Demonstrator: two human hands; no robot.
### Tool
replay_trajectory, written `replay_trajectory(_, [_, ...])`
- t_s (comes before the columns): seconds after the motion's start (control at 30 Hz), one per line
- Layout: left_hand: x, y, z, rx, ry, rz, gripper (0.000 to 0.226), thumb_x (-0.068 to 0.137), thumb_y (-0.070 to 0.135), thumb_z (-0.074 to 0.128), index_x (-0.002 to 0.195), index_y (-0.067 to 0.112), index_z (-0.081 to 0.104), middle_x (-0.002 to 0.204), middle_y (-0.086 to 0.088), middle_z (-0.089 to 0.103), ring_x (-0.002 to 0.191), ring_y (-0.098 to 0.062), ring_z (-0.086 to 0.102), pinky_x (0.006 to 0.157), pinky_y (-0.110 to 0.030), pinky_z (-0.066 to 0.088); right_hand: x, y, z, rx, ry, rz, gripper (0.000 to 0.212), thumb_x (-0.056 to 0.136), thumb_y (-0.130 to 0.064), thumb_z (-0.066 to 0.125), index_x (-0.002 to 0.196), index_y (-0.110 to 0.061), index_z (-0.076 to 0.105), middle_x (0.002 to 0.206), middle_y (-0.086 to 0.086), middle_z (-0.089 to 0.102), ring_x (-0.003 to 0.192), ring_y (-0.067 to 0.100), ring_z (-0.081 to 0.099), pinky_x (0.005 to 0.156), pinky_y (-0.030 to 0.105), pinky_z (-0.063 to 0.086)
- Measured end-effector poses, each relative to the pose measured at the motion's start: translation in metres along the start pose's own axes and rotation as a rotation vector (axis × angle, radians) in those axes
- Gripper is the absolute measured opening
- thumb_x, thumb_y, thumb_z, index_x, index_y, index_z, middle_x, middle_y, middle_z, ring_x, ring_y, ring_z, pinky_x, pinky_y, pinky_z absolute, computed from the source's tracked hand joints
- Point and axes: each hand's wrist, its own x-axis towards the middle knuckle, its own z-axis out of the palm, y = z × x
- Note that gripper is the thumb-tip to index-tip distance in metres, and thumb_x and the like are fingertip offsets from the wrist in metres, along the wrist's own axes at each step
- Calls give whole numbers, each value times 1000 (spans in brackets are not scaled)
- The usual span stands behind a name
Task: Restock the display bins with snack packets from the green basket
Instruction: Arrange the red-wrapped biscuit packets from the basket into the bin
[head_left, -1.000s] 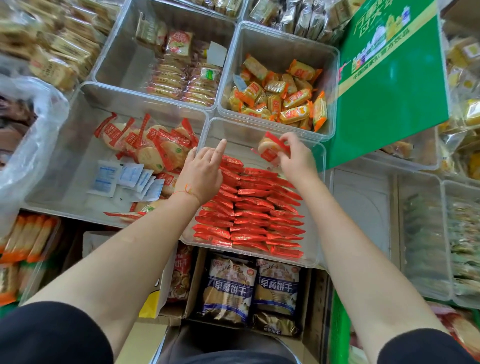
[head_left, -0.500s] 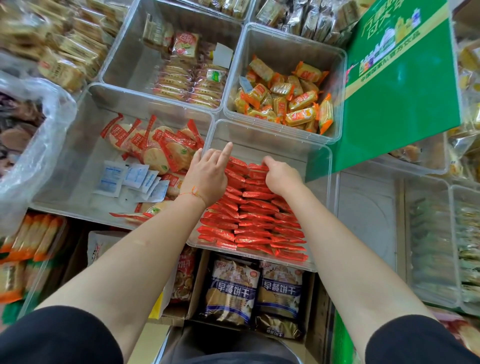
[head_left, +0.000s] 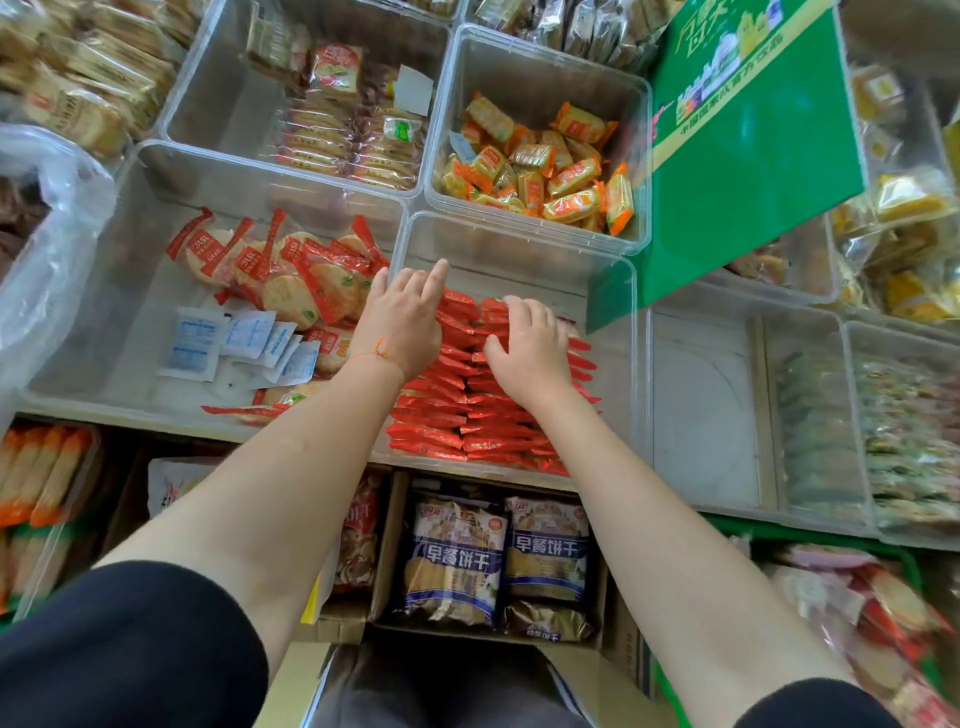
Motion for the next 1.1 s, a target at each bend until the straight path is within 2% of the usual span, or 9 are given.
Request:
replay_trajectory(0.1, [-2,-2,-2,68,27,37,57,88,19,44,144,7,39,136,-11,51,134,-29,39,121,-52,10,-37,-1,-10,102,63,-26,41,94,-23,51,134,-14,53,134,7,54,127,25,44,110,43,34])
replay_trajectory(0.2, [-15,8,-5,47,103,62,43,83,25,51,118,4,62,125,-17,57,126,-36,47,118,-53,16,-79,10,-29,209,132,-15,23,94,-14,50,111,-14,65,106,1,65,97,17,56,83,34,47])
replay_trajectory(0.3, [-51,57,-12,-247,161,-1,39,84,33,44,94,6,71,99,-14,68,93,-37,64,84,-43,47,-120,29,-45,312,134,72,18,97,-14,48,97,-17,65,77,-5,61,64,10,52,58,28,39])
replay_trajectory(0.43, [-115,149,-3,-481,193,9,24,84,30,51,85,15,69,82,-3,69,76,-28,64,62,-33,46,-175,72,-55,379,121,182,13,97,-20,50,97,-20,63,77,-3,65,70,16,59,63,33,47])
replay_trajectory(0.6, [-157,236,35,-509,-77,100,23,87,33,52,88,20,71,80,-1,71,78,-27,65,65,-32,45,-237,155,-46,405,22,348,15,94,-24,55,91,-16,68,85,4,70,82,26,63,72,35,48])
replay_trajectory(0.73, [-156,313,58,-470,-259,125,18,90,28,56,95,23,72,89,1,73,85,-23,65,72,-31,49,-281,232,-45,471,-13,420,15,94,-22,54,91,-19,68,86,1,70,84,22,62,77,35,50])
replay_trajectory(0.93, [-156,439,121,-71,-844,156,39,97,36,45,127,15,61,126,-8,64,114,-26,59,95,-34,48,-337,372,-62,499,-73,402,20,99,-21,44,98,-18,65,84,-3,64,68,15,54,61,30,42])
replay_trajectory(1.0, [-164,481,136,-81,-903,122,39,98,34,46,127,14,62,127,-9,64,114,-26,59,94,-32,47,-356,422,-70,476,-64,417,20,98,-19,43,92,-21,62,80,-1,64,66,17,58,62,35,49])
replay_trajectory(1.1, [-182,538,158,-347,-807,-38,32,98,26,50,123,12,63,116,-9,69,103,-25,65,88,-31,49,-384,495,-79,351,-37,449,15,93,-15,47,87,-16,61,90,3,63,84,24,59,72,36,48])
